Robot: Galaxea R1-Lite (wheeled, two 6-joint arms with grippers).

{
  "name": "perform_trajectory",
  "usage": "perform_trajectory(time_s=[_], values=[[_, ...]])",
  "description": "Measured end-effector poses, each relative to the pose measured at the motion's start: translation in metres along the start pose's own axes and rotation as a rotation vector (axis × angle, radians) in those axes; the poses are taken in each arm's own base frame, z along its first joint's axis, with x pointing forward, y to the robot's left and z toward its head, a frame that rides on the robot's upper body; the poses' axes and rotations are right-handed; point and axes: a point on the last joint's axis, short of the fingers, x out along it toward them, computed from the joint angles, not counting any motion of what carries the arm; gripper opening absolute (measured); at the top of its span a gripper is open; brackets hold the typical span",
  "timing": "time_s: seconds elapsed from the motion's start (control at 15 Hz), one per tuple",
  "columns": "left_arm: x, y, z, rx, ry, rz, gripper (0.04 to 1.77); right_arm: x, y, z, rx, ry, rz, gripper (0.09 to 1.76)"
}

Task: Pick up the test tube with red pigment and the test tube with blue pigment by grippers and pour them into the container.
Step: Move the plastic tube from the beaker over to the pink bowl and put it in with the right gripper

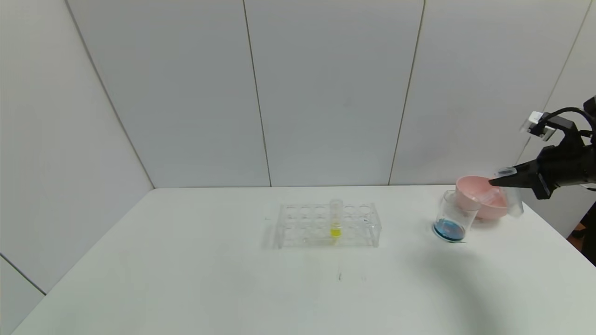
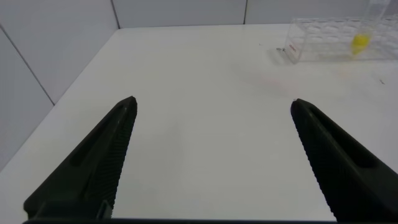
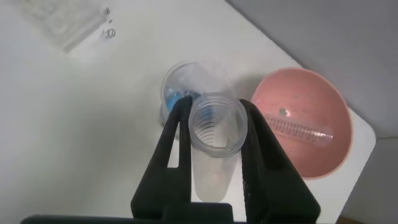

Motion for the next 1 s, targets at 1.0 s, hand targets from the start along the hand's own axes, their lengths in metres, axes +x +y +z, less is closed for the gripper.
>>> perform_trajectory(time_s=[1.0], values=[[0.0,0.0,0.0,0.0,0.0,0.0,1.76,-0.031,0.029,-0.071,0.363,-0.423,-0.337,0.52]])
